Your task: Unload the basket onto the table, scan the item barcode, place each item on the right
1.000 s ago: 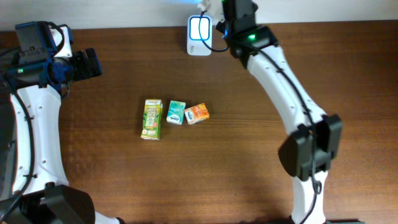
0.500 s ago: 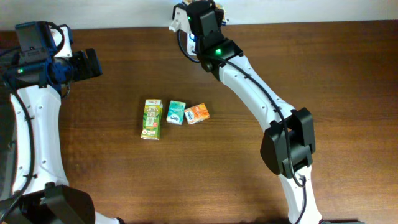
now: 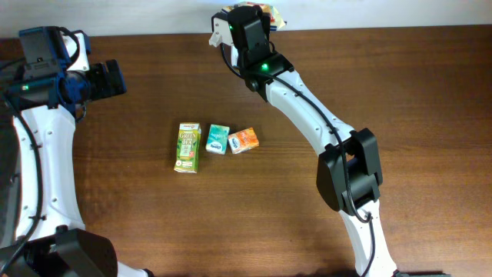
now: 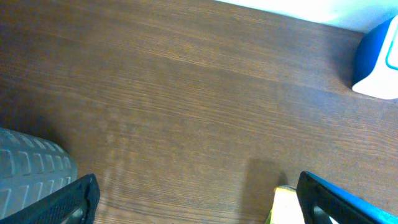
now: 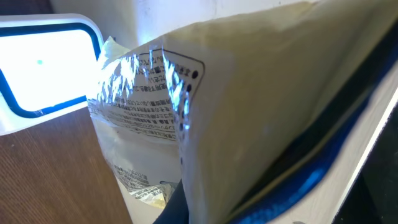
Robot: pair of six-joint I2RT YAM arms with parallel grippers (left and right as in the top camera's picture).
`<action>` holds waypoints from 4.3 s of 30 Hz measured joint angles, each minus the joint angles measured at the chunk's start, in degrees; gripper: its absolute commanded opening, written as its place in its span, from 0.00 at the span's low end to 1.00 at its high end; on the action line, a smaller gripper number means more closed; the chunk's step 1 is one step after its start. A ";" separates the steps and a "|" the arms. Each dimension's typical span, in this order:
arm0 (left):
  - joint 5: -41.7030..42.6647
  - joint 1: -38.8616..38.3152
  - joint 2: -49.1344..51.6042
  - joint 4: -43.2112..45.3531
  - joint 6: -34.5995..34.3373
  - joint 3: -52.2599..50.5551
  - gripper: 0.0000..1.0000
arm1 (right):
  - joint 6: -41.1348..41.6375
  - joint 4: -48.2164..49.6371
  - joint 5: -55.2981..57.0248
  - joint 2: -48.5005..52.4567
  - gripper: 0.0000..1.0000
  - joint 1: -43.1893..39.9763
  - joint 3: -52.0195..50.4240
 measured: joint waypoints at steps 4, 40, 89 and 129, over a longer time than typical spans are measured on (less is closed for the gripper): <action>0.00 0.00 0.00 -0.02 0.00 0.00 0.99 | -0.13 -0.02 0.55 0.02 0.04 0.00 0.00; 0.00 0.00 0.00 -0.02 0.00 0.02 0.99 | 66.27 -52.02 -71.97 -19.82 0.12 -65.83 -30.27; 0.00 0.00 0.00 0.00 0.00 0.04 0.99 | 64.89 -38.60 -41.03 -0.87 0.05 5.46 -15.34; 0.00 0.00 0.00 -0.04 0.00 0.04 0.99 | 83.82 -53.31 -76.06 -3.72 0.04 -17.55 -18.18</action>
